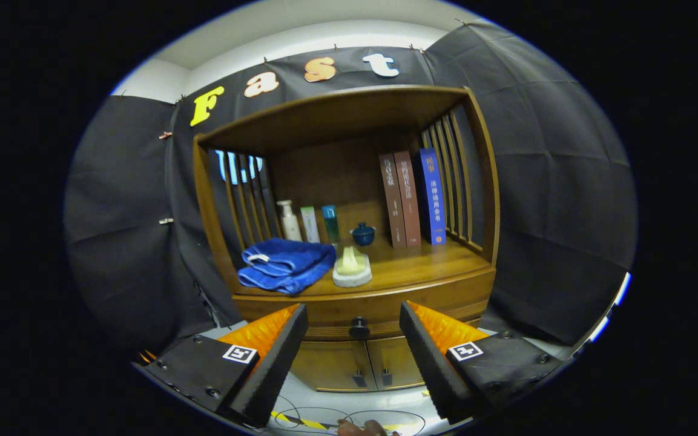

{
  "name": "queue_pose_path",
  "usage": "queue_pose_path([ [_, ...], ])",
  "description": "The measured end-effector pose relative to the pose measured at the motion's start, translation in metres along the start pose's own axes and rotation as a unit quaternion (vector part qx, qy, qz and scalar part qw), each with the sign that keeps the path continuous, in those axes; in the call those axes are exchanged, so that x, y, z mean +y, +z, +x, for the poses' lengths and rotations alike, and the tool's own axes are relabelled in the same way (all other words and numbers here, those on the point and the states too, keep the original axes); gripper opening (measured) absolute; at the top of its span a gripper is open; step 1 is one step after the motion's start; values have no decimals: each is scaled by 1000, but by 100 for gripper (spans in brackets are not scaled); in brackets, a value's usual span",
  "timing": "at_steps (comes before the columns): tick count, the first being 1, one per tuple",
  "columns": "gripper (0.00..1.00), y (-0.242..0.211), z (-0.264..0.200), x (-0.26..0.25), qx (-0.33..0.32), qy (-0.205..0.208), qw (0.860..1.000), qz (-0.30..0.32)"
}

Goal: Pull open the drawer, take out the items inside it, and place them on the countertop above the cabinet.

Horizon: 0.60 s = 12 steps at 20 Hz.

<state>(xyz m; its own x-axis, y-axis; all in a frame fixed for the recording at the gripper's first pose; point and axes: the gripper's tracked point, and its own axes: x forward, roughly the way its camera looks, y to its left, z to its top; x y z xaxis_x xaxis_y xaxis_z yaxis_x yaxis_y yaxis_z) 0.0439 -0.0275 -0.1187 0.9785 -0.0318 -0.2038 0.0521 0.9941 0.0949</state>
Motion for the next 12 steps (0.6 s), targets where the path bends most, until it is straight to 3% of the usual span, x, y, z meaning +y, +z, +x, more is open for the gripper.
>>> queue_pose_path([
  [6,99,82,-49,21,-59,21,998,-24],
  [12,99,112,-81,27,-96,23,994,-36],
])
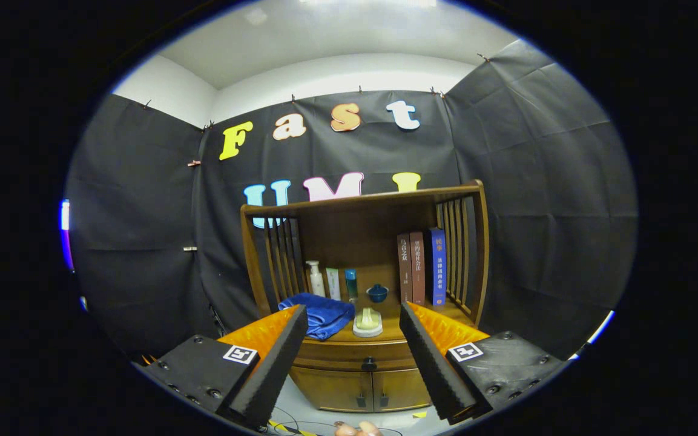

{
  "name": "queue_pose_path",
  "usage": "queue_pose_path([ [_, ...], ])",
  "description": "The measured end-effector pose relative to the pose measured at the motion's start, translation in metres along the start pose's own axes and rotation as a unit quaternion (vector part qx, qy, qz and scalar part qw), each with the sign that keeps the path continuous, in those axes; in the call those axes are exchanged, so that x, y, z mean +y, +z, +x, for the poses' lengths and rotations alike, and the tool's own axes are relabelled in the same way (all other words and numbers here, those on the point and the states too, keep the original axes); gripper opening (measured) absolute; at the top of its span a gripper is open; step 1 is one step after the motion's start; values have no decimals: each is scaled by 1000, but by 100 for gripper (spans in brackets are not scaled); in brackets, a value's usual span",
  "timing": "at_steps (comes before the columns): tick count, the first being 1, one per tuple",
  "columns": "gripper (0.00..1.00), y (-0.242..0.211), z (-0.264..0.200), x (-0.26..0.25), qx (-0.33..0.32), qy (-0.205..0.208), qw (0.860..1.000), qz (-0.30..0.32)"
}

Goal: Pull open the drawer, take out the items inside it, and place them on the countertop above the cabinet.

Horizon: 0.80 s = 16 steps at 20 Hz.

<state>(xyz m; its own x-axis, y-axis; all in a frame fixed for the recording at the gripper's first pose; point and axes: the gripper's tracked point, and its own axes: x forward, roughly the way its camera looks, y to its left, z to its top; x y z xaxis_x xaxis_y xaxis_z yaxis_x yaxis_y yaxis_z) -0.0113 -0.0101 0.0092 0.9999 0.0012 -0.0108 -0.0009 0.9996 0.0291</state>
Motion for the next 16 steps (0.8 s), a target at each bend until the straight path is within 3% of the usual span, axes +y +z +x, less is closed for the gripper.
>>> queue_pose_path([
  [16,99,0,-8,1,-5,2,1000,-17],
])
